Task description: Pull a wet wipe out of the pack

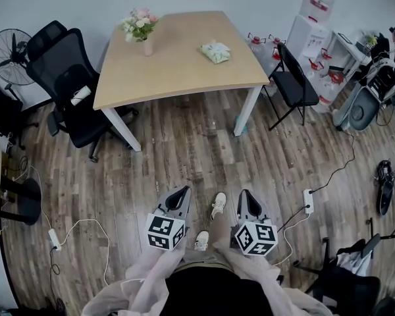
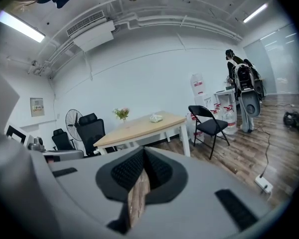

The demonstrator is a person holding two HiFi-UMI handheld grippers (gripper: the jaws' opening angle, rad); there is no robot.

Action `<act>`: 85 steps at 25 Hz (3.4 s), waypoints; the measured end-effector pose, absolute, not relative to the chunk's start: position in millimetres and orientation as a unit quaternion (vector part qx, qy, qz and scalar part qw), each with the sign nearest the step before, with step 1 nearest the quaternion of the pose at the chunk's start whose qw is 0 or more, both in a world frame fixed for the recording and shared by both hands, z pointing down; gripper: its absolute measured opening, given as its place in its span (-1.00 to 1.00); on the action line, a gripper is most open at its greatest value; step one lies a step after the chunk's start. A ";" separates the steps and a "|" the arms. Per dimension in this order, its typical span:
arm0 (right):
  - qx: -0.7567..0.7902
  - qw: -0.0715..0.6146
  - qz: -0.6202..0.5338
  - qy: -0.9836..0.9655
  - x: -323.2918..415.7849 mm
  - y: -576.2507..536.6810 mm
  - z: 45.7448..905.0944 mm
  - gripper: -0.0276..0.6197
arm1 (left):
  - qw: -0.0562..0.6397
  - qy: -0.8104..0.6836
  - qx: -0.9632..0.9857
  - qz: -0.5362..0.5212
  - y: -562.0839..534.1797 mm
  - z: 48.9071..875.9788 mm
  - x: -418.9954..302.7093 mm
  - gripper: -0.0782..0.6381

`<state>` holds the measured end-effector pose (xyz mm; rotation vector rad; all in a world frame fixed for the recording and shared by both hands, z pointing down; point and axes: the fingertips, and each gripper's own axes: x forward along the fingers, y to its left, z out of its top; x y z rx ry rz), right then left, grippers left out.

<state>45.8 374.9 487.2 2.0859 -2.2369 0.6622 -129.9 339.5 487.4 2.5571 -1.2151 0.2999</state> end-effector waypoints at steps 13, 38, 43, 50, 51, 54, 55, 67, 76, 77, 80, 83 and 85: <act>0.659 0.010 0.215 -0.721 65.8 305.8 487.8 -0.88 | 0.155 -0.426 0.887 0.091 270.4 482.9 -109.1 -0.75; 0.629 0.012 0.221 -0.745 120.0 115.7 481.5 -0.88 | 0.143 -0.454 0.874 0.102 95.3 471.5 -55.0 -0.75; 0.621 0.015 0.223 -0.751 129.8 83.2 487.7 -0.88 | 0.144 -0.464 0.868 0.101 64.9 476.7 -46.6 -0.75; 0.616 0.015 0.219 -0.757 142.4 48.1 489.2 -0.88 | 0.142 -0.473 0.864 0.094 34.4 478.7 -35.2 -0.75; 0.614 0.015 0.218 -0.758 143.8 44.5 488.9 -0.88 | 0.141 -0.475 0.864 0.094 32.0 477.8 -33.7 -0.75; 0.608 0.018 0.220 -0.762 143.2 38.2 490.4 -0.88 | 0.140 -0.481 0.861 0.093 27.5 475.9 -32.3 -0.75; 0.606 0.019 0.222 -0.764 141.7 37.5 491.7 -0.88 | 0.141 -0.482 0.859 0.094 27.0 476.2 -32.8 -0.75; 0.605 0.034 0.251 -0.755 149.0 46.2 511.8 -0.88 | 0.156 -0.477 0.858 0.113 19.9 489.1 -23.8 -0.75; 0.611 0.041 0.251 -0.750 156.6 16.9 514.3 -0.88 | 0.157 -0.461 0.867 0.109 -16.8 490.0 -7.7 -0.75; 0.610 0.042 0.250 -0.751 156.8 12.0 514.6 -0.88 | 0.157 -0.460 0.867 0.109 -20.9 490.7 -6.1 -0.76; 0.605 0.045 0.249 -0.755 156.0 -4.7 514.2 -0.88 | 0.159 -0.462 0.866 0.106 -34.4 490.2 -3.5 -0.75; 0.598 0.051 0.247 -0.761 151.6 -27.2 511.8 -0.88 | 0.161 -0.464 0.865 0.103 -54.4 487.6 -4.8 -0.75; 0.598 0.054 0.245 -0.761 152.2 -42.7 510.1 -0.88 | 0.160 -0.464 0.865 0.104 -69.1 485.9 -5.3 -0.75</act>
